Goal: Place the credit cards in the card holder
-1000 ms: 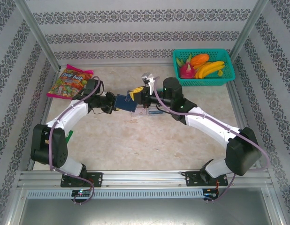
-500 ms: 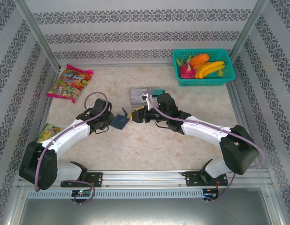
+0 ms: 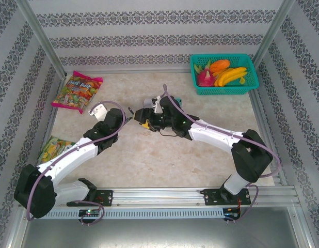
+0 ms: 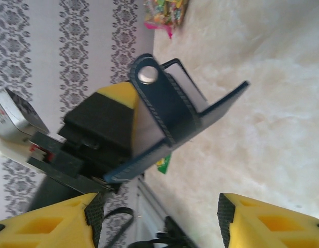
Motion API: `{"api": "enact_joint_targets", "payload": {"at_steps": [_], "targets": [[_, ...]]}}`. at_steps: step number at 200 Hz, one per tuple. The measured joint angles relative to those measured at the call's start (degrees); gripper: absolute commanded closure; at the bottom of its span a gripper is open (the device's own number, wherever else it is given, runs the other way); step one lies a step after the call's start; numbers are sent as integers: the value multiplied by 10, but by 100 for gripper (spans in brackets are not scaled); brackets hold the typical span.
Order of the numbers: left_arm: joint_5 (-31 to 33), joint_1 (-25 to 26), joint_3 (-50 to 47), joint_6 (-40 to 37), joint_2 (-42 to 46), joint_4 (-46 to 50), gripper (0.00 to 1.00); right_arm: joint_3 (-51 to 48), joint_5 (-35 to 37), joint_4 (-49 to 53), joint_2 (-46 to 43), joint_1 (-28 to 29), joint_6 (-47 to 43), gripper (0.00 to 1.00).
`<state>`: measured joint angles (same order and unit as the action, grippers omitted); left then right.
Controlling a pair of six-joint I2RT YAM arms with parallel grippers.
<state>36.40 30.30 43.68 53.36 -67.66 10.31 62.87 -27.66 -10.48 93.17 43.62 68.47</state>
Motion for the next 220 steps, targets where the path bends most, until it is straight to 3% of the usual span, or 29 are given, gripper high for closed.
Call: {"api": "enact_joint_targets", "payload": {"at_steps": [46, 118, 131, 152, 178, 220], "targets": [[29, 5, 0, -25, -2, -23, 100, 50, -5, -5, 52, 2, 78, 38], [42, 9, 0, -36, -2, -31, 100, 94, -24, -7, 127, 17, 114, 41], [45, 9, 0, -36, -2, -31, 100, 101, -26, -7, 128, 17, 113, 48], [46, 9, 0, -34, -2, -31, 100, 104, -33, -20, 129, 17, 120, 69], [46, 9, 0, -30, -2, -27, 75, 102, -38, -33, 136, 17, 129, 85], [37, 8, 4, 3, -2, 10, 37, 94, -30, -18, 135, 15, 104, 91]]}}
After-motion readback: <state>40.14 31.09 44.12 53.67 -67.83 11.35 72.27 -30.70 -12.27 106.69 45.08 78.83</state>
